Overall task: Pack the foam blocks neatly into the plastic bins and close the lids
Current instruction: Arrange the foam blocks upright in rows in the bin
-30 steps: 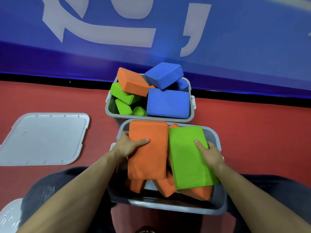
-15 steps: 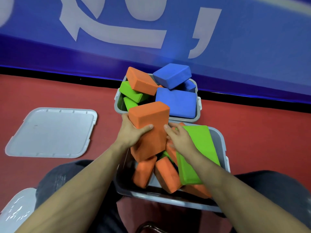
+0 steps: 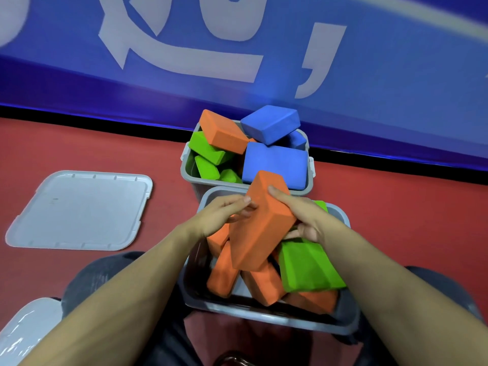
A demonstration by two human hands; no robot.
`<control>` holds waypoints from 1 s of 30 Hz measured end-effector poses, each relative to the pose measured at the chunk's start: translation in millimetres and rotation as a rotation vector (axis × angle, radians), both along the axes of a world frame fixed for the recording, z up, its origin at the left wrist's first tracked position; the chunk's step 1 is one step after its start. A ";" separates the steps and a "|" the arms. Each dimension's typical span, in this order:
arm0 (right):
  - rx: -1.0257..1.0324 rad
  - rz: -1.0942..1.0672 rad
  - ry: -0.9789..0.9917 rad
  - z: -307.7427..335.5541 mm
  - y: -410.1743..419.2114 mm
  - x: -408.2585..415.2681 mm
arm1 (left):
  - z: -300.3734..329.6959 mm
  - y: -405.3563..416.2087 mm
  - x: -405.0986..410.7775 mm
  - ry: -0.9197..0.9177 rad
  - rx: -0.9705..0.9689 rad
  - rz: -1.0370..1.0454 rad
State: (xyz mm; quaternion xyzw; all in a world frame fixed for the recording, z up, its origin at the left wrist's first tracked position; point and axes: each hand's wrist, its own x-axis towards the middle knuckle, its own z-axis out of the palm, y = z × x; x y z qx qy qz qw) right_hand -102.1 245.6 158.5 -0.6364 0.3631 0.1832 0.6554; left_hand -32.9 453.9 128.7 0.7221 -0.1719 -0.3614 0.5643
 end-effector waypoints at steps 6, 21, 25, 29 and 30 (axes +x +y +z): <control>-0.166 0.057 0.003 6.3 -7.6 -11.9 | -4.1 -6.4 -8.3 0.075 -0.006 -0.065; -0.247 -0.250 -0.162 -25.6 -58.4 -50.6 | -29.4 -7.0 2.0 0.176 0.282 0.341; -0.210 -0.449 -0.210 -28.9 -62.8 -60.5 | -20.6 -18.0 -2.7 0.331 0.251 0.297; -0.257 -0.519 -0.182 -33.7 -73.1 -74.4 | -12.6 -44.9 -11.6 0.271 0.071 0.246; -0.357 -0.514 -0.192 -37.7 -76.9 -77.9 | -12.2 -52.4 -14.4 0.237 0.041 0.247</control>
